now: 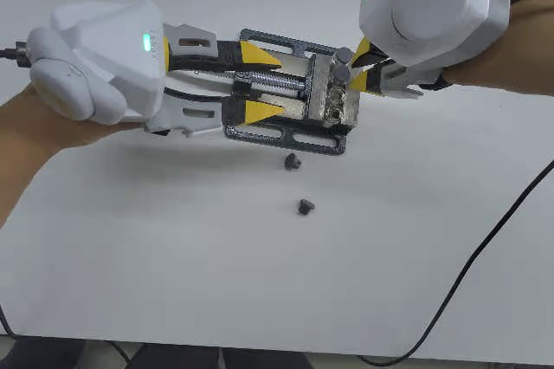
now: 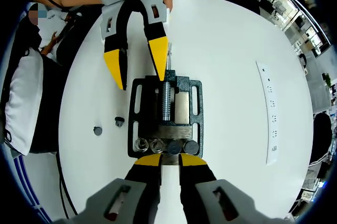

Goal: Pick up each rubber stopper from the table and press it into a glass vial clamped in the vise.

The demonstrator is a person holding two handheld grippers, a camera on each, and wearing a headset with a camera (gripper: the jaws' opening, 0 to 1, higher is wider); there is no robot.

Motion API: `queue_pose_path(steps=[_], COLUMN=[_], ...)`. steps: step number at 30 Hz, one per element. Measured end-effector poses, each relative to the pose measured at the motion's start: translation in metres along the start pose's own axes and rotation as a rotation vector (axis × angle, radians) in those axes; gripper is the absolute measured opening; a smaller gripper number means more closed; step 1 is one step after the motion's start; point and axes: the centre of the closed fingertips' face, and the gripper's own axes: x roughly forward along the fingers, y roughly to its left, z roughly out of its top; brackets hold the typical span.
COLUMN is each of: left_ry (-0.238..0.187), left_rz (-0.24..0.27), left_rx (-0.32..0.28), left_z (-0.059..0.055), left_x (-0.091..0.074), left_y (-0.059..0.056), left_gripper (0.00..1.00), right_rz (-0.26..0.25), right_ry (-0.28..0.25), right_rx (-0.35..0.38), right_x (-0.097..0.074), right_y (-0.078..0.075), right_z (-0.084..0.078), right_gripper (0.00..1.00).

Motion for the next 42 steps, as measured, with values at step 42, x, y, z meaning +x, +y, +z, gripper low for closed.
queue_pose_path(steps=[42], left_ry=[0.05], left_rz=[-0.028], left_rx=[-0.012], left_z=[-0.006], left_x=[0.006], left_y=[-0.015], left_gripper=[0.22], right_rz=[-0.06], right_ry=[-0.378], right_rx=[0.184], right_x=[-0.014], right_y=[0.043], right_z=[0.02], right_gripper=[0.19])
